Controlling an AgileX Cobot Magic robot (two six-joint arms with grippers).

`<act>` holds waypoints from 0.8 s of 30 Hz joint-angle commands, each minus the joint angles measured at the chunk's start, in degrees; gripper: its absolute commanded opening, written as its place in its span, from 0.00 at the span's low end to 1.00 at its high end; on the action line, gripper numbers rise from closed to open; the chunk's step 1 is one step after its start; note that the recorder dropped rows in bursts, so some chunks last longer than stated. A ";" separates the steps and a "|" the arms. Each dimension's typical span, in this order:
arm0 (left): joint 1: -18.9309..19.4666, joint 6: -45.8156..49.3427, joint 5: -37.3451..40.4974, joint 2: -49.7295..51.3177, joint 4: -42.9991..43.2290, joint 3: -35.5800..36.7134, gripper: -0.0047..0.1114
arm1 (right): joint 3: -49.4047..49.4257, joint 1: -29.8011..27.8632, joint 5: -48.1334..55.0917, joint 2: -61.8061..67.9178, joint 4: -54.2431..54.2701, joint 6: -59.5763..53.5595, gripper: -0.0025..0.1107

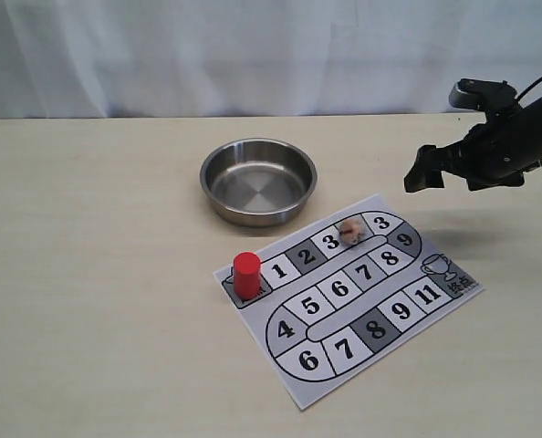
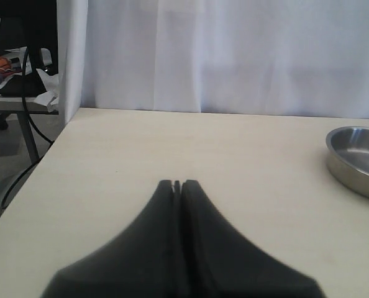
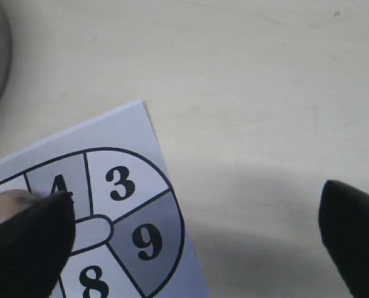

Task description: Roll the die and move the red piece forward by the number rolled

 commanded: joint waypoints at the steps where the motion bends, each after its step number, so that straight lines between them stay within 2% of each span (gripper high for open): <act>1: -0.01 -0.27 -0.27 -0.06 -0.07 0.14 0.04 | 0.14 -0.26 -0.48 -0.30 -0.97 -0.32 0.95; 11: -0.01 -0.27 -0.27 -0.06 -0.07 0.14 0.04 | 0.14 -0.26 -1.18 -0.30 -4.19 1.04 0.95; 13: -0.01 -0.27 -0.27 -0.06 -0.07 0.14 0.04 | 0.14 -0.26 -0.96 -0.30 -4.19 1.03 0.90; 15: -0.01 -0.27 -0.27 -0.06 -0.07 0.14 0.04 | 0.14 -0.26 -0.22 -0.30 -3.82 1.03 0.73; 18: -0.01 -0.27 -0.68 -0.06 0.05 0.14 0.04 | 0.14 -0.26 4.91 -1.62 -3.67 0.91 0.29; 20: -0.01 -0.27 -0.68 -0.06 0.05 0.14 0.04 | 0.14 -0.15 7.98 -2.94 -3.67 0.66 0.13; 22: -0.01 -0.27 -0.68 -0.06 0.05 0.14 0.04 | 0.14 -0.15 10.37 -4.35 -3.67 0.04 0.06; 24: -0.01 -0.27 -0.68 -0.06 0.05 0.14 0.04 | 0.14 -0.05 12.19 -6.18 -3.39 -0.11 0.06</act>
